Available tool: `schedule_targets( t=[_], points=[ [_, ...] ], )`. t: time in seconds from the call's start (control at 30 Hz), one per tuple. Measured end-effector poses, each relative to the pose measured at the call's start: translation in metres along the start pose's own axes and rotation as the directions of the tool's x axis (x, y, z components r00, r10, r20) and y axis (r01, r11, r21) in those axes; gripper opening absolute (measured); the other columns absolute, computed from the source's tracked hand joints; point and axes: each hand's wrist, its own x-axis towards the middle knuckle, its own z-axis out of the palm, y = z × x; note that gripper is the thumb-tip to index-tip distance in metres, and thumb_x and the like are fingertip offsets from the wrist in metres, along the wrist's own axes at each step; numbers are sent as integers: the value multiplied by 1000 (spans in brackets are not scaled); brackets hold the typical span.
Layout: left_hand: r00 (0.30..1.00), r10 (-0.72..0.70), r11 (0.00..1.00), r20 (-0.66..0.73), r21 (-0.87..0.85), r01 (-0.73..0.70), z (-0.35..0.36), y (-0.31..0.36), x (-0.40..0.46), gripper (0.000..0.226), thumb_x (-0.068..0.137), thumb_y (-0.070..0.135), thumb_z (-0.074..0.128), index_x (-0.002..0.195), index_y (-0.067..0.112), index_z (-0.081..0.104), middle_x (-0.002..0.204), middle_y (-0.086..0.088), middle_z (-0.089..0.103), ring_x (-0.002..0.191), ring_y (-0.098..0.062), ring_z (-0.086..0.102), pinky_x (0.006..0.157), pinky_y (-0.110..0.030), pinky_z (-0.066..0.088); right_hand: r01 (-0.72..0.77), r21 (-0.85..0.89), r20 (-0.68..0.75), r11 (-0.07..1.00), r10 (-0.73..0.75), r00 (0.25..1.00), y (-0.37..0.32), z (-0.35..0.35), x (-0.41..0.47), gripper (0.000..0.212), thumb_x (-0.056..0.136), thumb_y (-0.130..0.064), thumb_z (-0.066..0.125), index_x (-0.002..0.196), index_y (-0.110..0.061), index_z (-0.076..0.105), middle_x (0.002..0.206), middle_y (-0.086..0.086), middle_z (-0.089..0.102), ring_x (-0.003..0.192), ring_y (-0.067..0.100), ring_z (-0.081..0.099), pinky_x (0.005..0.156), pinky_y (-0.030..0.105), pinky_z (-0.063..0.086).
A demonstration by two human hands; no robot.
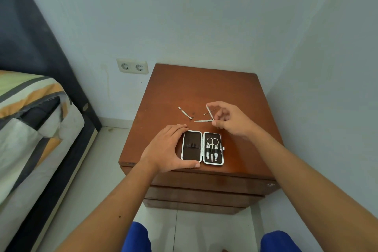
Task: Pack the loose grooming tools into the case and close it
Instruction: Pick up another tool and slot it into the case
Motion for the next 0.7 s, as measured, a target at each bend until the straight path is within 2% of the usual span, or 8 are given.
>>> schedule_targets(
  t=[0.07, 0.13, 0.2, 0.27, 0.4, 0.53, 0.63, 0.7],
  points=[
    [1000, -1, 1000, -3, 0, 1, 0, 0, 0, 122, 64, 97, 67, 159, 25, 38, 164, 11, 38, 149, -7, 31, 123, -27, 22, 19, 50, 40, 999, -21, 999, -5, 5, -2, 63, 89, -6, 78, 136, -45, 59, 88, 2, 69, 79, 18, 66, 84, 38, 59],
    [1000, -5, 1000, 0, -3, 5, 0, 0, 0, 122, 64, 97, 67, 159, 25, 38, 164, 11, 38, 149, -8, 31, 124, -29, 23, 39, 100, 76, 994, -46, 996, -8, 10, -3, 67, 90, -3, 77, 139, -45, 56, 87, 4, 67, 77, 19, 67, 78, 35, 60],
    [1000, -6, 1000, 3, 0, 6, 0, 0, 0, 123, 64, 98, 65, 159, 25, 38, 164, 11, 38, 149, -8, 32, 125, -33, 26, 39, 146, 100, 988, -54, 994, -11, 15, -4, 64, 90, -2, 77, 138, -42, 58, 84, 4, 65, 74, 16, 65, 75, 32, 58],
    [1000, -2, 1000, 4, 3, 2, 1, -1, 0, 123, 64, 98, 65, 158, 24, 39, 164, 10, 39, 149, -9, 33, 126, -35, 28, 30, 182, 112, 983, -51, 992, -14, 19, -5, 60, 89, -3, 78, 135, -37, 59, 84, 7, 66, 73, 17, 66, 78, 35, 58],
    [1000, 5, 1000, -4, 3, -5, 2, -2, 1, 122, 64, 98, 66, 158, 23, 41, 163, 9, 40, 149, -10, 33, 125, -32, 26, 20, 261, 81, 965, -43, 996, -16, 29, -6, 56, 86, -4, 82, 132, -28, 60, 84, 11, 70, 69, 19, 66, 78, 35, 59],
    [1000, 8, 1000, -12, -4, -8, 2, -2, 1, 123, 62, 97, 68, 157, 23, 43, 163, 9, 41, 148, -8, 33, 124, -30, 25, 12, 266, 39, 964, -23, 999, -11, 43, -10, 49, 85, -13, 85, 125, -29, 62, 80, 3, 75, 72, 16, 66, 82, 36, 56],
    [1000, 5, 1000, -12, -12, -5, 2, -3, 1, 124, 62, 97, 69, 157, 22, 43, 162, 10, 41, 148, -7, 32, 124, -27, 23, 8, 240, 21, 971, -13, 1000, -7, 53, -11, 44, 85, -22, 86, 119, -36, 64, 83, 2, 79, 73, 13, 68, 87, 40, 55],
    [1000, 2, 1000, -14, -19, -3, 3, -3, 1, 124, 61, 97, 69, 157, 22, 44, 162, 10, 42, 148, -7, 32, 124, -28, 24, 17, 220, 2, 975, -18, 1000, -6, 57, -12, 42, 84, -24, 86, 118, -38, 65, 83, 1, 79, 70, 12, 66, 85, 40, 55]
  ],
)
